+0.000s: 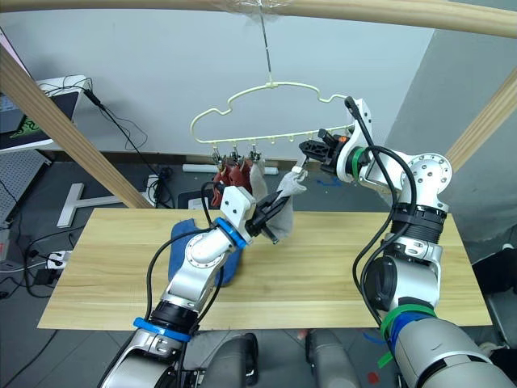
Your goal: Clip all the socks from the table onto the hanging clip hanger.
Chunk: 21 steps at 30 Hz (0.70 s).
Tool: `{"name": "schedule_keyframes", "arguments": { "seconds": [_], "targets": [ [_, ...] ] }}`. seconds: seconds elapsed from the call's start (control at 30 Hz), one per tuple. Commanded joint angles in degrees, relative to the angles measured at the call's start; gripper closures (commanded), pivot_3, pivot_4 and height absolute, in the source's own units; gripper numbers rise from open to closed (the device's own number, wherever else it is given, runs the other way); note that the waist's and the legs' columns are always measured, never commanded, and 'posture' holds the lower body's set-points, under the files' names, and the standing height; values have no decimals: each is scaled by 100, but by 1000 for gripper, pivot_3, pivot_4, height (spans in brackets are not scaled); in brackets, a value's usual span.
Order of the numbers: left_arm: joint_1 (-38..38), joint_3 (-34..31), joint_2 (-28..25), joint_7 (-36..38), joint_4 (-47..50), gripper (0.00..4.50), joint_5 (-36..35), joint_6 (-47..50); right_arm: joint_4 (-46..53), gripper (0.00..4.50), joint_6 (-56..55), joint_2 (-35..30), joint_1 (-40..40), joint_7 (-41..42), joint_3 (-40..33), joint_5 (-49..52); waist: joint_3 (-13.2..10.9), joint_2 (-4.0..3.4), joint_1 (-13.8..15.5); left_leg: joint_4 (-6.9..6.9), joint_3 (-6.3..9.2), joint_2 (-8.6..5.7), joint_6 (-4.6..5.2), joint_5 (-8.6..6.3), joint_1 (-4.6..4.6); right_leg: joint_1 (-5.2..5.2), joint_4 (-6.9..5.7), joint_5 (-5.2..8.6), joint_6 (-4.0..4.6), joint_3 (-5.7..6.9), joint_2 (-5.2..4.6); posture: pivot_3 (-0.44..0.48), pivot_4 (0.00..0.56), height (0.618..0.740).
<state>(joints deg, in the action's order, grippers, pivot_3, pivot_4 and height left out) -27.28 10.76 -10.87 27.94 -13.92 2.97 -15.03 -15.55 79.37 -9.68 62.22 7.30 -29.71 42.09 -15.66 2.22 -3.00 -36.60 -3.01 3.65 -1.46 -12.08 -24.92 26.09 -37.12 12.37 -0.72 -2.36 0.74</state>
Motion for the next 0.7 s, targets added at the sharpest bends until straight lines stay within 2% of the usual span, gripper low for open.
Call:
{"name": "schedule_keyframes", "arguments": {
  "seconds": [0.03,0.13,0.17,0.23,0.53,0.6,0.7],
  "targets": [
    [-137,19,65,-105,55,4455,51,-254,58,4500,140,-15,-77,-160,-39,-1,0,0,0,0,0,0,0,0,0,0,0,0,0,0,0,-86,304,740],
    [-154,22,72,-105,30,4455,53,-258,24,4500,100,-16,-58,-153,-53,-3,0,0,-1,2,-1,0,0,0,0,0,1,0,0,0,0,-87,303,740],
    [-160,28,76,-108,43,4484,55,-260,4,4233,84,-8,-53,-167,-82,0,0,0,-1,3,0,0,0,0,0,0,1,0,0,0,0,-87,303,740],
    [-168,38,82,-111,61,4500,56,-272,-8,3643,70,-5,-53,-173,-102,5,-1,-1,-2,4,-1,0,0,0,0,0,2,0,0,0,0,-87,303,740],
    [-226,46,79,-78,-8,4500,41,-298,-124,162,58,-41,10,-223,-244,95,-20,-9,-27,24,-10,-1,0,0,1,8,8,0,0,-1,3,-89,300,740],
    [-226,47,84,-76,-9,4500,35,-286,-104,34,97,-53,15,-215,-280,123,-20,-9,-27,31,-10,-1,0,0,1,10,11,0,0,-1,4,-89,300,740],
    [-209,-196,297,-130,63,4500,-407,246,664,34,147,-317,-243,302,86,326,-23,-12,-19,42,-8,0,0,0,1,12,14,1,-2,0,5,-87,297,740]
  ]
}}
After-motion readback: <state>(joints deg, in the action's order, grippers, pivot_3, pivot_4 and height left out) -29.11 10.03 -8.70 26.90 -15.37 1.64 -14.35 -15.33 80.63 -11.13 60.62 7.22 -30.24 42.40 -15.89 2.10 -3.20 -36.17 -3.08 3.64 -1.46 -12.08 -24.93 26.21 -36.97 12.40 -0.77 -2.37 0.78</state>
